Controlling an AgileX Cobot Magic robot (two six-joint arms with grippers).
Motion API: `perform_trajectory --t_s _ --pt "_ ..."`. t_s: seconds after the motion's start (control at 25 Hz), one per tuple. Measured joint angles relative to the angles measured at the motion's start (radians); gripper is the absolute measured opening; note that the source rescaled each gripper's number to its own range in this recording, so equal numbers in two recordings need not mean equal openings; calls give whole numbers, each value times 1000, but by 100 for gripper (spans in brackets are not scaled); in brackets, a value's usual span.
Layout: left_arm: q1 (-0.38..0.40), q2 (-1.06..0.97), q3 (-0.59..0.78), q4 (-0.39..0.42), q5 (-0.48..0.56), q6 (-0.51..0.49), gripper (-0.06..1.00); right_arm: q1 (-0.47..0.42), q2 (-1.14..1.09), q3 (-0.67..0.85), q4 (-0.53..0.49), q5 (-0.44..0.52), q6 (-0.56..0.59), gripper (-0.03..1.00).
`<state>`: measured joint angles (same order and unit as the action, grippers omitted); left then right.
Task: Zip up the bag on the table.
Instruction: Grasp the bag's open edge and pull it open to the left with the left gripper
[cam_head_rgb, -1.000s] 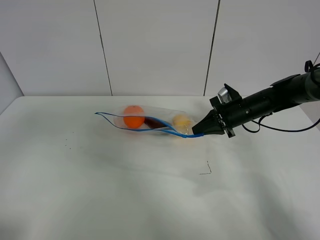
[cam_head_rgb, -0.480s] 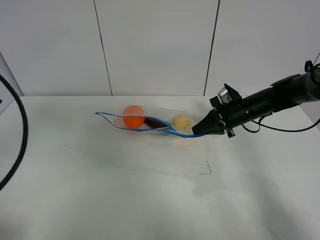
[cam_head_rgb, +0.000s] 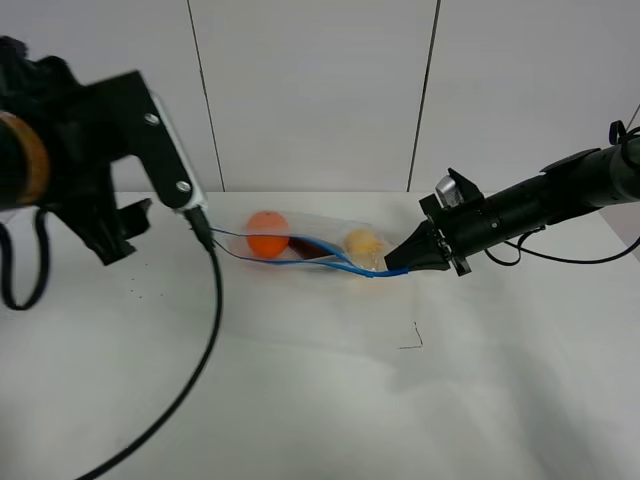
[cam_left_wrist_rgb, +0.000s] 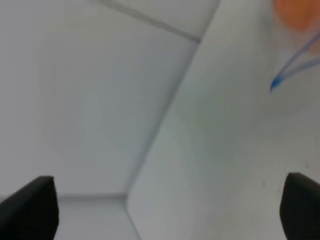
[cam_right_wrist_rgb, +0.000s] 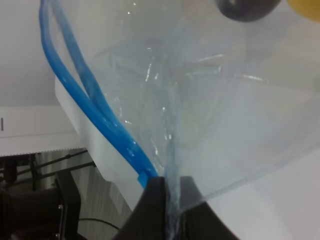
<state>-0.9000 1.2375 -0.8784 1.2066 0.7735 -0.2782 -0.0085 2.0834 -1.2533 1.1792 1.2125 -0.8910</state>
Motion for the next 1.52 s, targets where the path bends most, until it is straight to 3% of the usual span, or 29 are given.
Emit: perform_trajectory --t_s 0.28,0.44,0.56,0.84,1.0,1.28,1.52 --pt "-193 320 -1 298 68 -377 98 0 0 0 -2 0 0 0" --pt "-230 475 -1 469 104 -566 97 0 0 0 -1 0 4 0" --pt "-251 552 -2 513 110 -650 96 0 0 0 2 0 7 0" --pt "-294 635 -7 522 70 -674 95 0 0 0 7 0 7 0" --pt "-295 642 -24 526 -4 -676 95 0 0 0 16 0 7 0" --pt "-295 642 -106 529 -100 -675 95 0 0 0 21 0 7 0" --pt "-295 723 -167 530 -117 -649 95 0 0 0 21 0 7 0"
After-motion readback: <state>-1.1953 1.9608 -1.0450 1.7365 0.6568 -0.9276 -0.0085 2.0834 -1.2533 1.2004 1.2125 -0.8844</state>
